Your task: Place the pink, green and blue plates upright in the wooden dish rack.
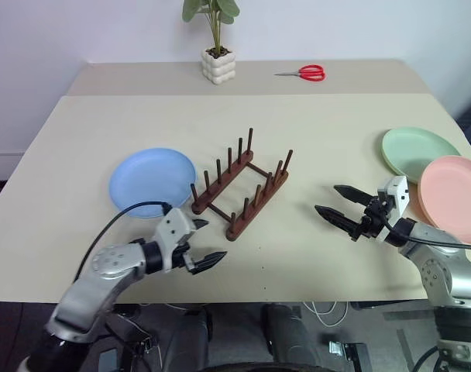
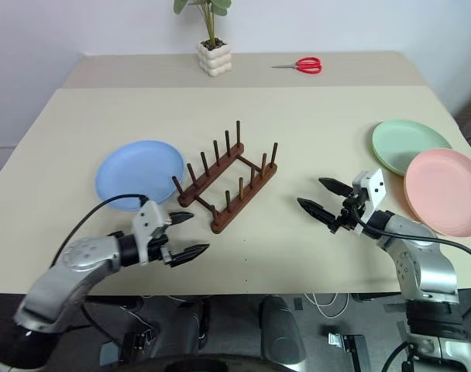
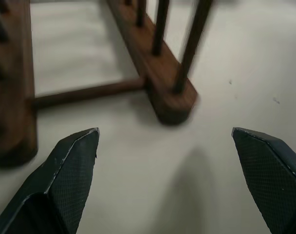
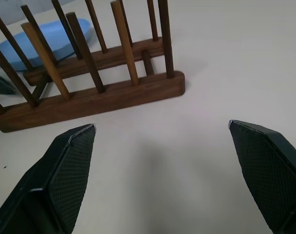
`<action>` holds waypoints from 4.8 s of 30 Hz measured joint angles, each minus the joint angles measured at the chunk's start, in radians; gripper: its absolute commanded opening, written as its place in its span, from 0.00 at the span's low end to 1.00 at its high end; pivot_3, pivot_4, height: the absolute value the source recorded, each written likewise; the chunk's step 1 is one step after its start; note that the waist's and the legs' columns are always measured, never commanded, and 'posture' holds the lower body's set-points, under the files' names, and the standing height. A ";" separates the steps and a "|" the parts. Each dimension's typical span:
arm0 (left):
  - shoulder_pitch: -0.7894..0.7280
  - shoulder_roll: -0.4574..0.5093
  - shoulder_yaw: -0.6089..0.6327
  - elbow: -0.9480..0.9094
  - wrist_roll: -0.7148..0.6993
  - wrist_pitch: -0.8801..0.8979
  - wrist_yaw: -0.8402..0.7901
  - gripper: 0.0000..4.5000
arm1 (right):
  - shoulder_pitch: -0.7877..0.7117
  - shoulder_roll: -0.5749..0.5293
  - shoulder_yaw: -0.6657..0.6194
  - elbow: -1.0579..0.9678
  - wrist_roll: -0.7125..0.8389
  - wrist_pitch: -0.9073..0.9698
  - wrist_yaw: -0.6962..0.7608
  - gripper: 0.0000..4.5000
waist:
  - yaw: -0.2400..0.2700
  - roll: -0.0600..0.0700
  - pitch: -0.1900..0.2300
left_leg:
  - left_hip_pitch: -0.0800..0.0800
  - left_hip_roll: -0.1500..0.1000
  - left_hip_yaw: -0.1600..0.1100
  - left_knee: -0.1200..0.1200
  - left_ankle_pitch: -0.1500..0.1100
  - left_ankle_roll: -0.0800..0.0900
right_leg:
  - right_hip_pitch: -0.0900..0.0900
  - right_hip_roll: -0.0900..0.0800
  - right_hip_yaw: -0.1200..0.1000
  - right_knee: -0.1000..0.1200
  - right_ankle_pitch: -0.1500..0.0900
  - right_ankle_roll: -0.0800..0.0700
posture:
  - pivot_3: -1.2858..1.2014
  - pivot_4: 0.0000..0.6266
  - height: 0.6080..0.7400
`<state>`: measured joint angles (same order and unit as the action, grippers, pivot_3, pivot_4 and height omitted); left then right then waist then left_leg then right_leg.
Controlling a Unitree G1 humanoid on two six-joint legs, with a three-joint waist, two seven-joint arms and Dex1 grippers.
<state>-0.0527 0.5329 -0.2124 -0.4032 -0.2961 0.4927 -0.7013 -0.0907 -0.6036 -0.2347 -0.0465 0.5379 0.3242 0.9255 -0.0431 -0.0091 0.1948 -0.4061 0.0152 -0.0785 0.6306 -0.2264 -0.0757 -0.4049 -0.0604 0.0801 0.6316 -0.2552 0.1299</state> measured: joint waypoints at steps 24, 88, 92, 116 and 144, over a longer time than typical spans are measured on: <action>-0.243 -0.142 -0.101 0.361 0.178 -0.246 0.005 0.17 | 0.100 -0.029 -0.008 -0.106 -0.006 0.021 -0.048 1.00 | 0.036 0.001 -0.002 | 0.001 -0.001 0.000 0.005 0.000 0.000 | 0.004 0.000 0.000 -0.001 -0.001 -0.001 | 0.52 0.24 0.92; -0.514 -0.348 -0.078 0.742 0.296 -0.329 0.048 0.01 | -0.101 0.029 0.128 0.170 -0.375 -0.144 -0.320 0.00 | 0.025 0.000 -0.002 | 0.001 -0.001 -0.001 0.002 0.000 0.000 | 0.003 0.000 0.000 0.000 0.002 0.004 | 0.52 0.24 0.92; -0.539 -0.352 -0.077 0.799 0.309 -0.375 0.070 0.01 | -0.144 0.040 0.132 0.229 -0.385 -0.166 -0.329 0.00 | 0.026 0.000 -0.002 | 0.001 -0.001 -0.001 0.003 0.000 0.000 | 0.003 0.000 0.000 0.001 0.002 0.004 | 0.52 0.24 0.92; -0.329 -0.255 -0.064 0.440 0.111 -0.282 -0.191 0.00 | 0.121 -0.169 -0.189 -0.089 -0.156 0.029 -0.188 0.85 | 0.029 0.001 -0.002 | 0.001 -0.001 -0.001 0.002 0.000 0.000 | 0.003 0.000 0.000 0.000 0.000 0.000 | 0.52 0.24 0.92; -0.345 -0.319 -0.130 0.382 0.034 -0.217 -0.273 0.00 | 0.100 -0.208 -0.197 0.162 -0.329 0.135 -0.393 0.11 | 0.026 0.002 -0.003 | 0.001 -0.001 -0.001 0.002 0.000 0.000 | 0.004 0.000 0.000 -0.001 -0.001 0.000 | 0.52 0.24 0.92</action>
<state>-0.3982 0.2138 -0.3426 -0.0215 -0.2621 0.2755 -0.9738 0.0093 -0.8114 -0.4318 0.1159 0.2088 0.4597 0.5326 -0.0175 -0.0070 0.1923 -0.4047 0.0143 -0.0790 0.6326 -0.2260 -0.0758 -0.4008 -0.0606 0.0802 0.6305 -0.2559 0.1297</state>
